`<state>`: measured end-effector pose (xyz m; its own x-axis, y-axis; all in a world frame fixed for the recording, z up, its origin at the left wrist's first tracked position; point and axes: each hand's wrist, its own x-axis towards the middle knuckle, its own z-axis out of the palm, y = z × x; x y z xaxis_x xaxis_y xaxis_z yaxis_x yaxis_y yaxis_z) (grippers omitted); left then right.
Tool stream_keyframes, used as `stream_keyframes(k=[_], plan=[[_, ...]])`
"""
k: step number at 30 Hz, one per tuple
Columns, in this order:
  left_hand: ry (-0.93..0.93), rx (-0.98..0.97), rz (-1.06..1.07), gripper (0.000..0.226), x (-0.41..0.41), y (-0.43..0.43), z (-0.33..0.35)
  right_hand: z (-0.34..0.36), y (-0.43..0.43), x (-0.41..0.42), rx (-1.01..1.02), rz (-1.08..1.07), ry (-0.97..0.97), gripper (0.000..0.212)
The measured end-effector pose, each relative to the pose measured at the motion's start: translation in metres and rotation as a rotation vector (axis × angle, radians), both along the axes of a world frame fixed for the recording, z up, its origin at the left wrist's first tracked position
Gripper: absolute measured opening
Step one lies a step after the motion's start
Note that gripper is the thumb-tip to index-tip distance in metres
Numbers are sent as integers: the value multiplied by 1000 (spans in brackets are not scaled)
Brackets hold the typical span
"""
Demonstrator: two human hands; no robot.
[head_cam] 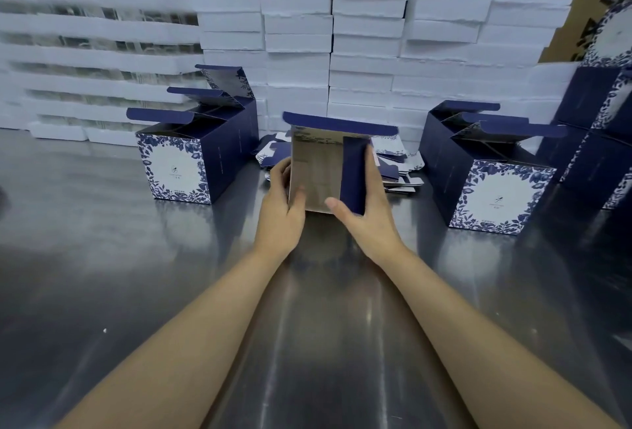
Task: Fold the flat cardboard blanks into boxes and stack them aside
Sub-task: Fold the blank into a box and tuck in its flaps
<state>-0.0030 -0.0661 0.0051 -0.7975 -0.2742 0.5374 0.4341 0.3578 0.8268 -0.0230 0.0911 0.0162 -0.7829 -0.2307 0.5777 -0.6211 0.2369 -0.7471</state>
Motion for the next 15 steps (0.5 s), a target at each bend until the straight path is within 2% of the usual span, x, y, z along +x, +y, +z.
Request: stream_keyframes(k=[4, 9, 12, 15], plan=[[99, -145, -12, 63, 5, 1, 5, 25, -2, -2, 49, -65, -75, 87], [181, -253, 41, 78, 8, 1, 12, 63, 4, 0, 231, -66, -91, 56], [309, -326, 150, 70, 13, 1, 15, 79, 14, 0, 247, -115, -144, 48], [457, -276, 71, 55, 12, 7, 13, 85, 21, 0, 282, -93, -254, 47]])
